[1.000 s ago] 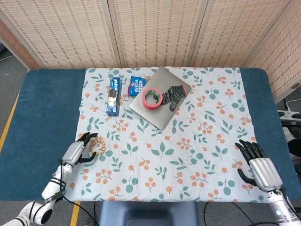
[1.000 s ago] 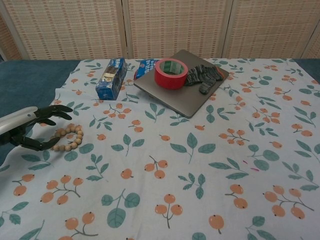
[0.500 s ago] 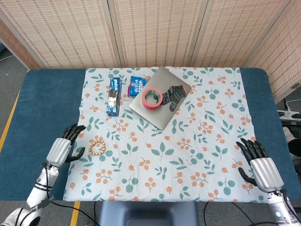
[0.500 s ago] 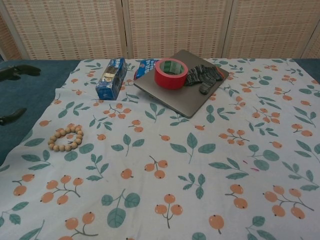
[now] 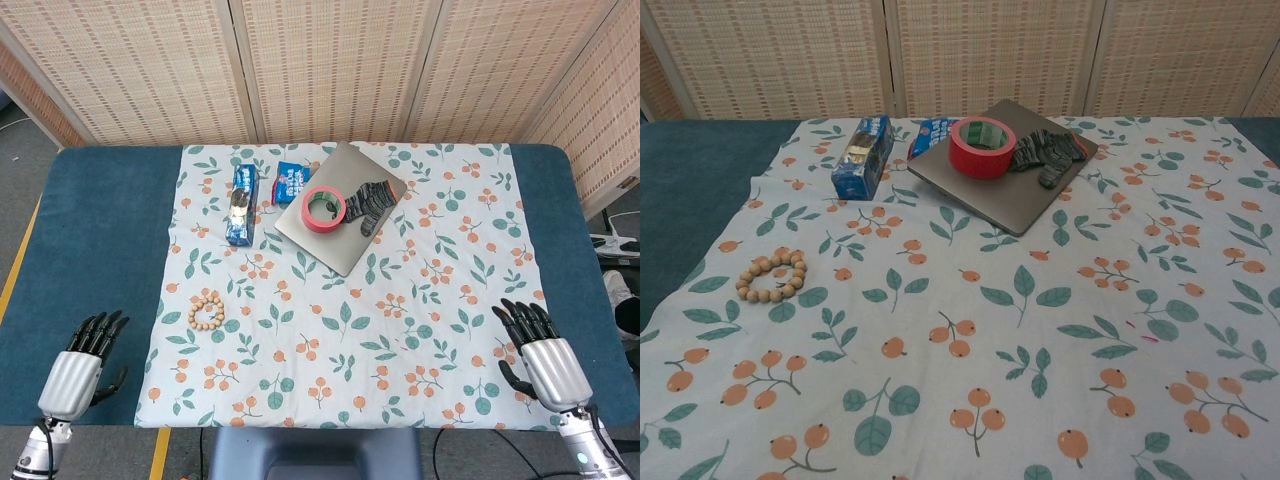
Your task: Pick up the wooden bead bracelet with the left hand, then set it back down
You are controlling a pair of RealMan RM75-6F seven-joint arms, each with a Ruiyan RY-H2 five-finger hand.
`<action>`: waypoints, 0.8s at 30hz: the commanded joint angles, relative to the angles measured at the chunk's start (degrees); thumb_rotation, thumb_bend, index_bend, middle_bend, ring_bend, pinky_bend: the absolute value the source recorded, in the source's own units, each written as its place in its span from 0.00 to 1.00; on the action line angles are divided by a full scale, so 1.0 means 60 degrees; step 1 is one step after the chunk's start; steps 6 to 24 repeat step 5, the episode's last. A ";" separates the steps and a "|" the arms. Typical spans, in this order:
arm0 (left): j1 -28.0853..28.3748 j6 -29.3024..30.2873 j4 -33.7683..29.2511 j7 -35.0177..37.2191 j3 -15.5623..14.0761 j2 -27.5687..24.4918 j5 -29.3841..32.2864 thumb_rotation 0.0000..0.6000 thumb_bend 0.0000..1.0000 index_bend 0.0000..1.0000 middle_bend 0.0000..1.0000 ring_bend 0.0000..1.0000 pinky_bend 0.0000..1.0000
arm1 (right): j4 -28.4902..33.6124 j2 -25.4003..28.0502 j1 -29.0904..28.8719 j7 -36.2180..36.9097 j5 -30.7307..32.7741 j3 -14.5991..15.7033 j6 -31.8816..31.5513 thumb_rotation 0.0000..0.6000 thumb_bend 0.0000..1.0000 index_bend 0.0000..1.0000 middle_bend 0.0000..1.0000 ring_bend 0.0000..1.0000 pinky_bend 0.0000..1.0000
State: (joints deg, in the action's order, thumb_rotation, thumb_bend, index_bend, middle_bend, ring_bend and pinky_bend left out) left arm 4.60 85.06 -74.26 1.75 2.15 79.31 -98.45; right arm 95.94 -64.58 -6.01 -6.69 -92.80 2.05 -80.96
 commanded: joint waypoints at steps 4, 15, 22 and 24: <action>0.0113 -0.0041 -0.0175 -0.0039 -0.0092 -0.0131 0.0175 1.00 0.43 0.04 0.03 0.00 0.10 | -0.0015 0.0000 0.0018 -0.0057 0.0067 -0.0010 0.0014 1.00 0.31 0.00 0.00 0.00 0.00; 0.0130 -0.0023 -0.0181 -0.0042 -0.0111 -0.0126 0.0166 1.00 0.43 0.04 0.03 0.00 0.10 | -0.0016 0.0003 0.0017 -0.0057 0.0075 -0.0006 0.0026 1.00 0.31 0.00 0.00 0.00 0.00; 0.0130 -0.0023 -0.0181 -0.0042 -0.0111 -0.0126 0.0166 1.00 0.43 0.04 0.03 0.00 0.10 | -0.0016 0.0003 0.0017 -0.0057 0.0075 -0.0006 0.0026 1.00 0.31 0.00 0.00 0.00 0.00; 0.0130 -0.0023 -0.0181 -0.0042 -0.0111 -0.0126 0.0166 1.00 0.43 0.04 0.03 0.00 0.10 | -0.0016 0.0003 0.0017 -0.0057 0.0075 -0.0006 0.0026 1.00 0.31 0.00 0.00 0.00 0.00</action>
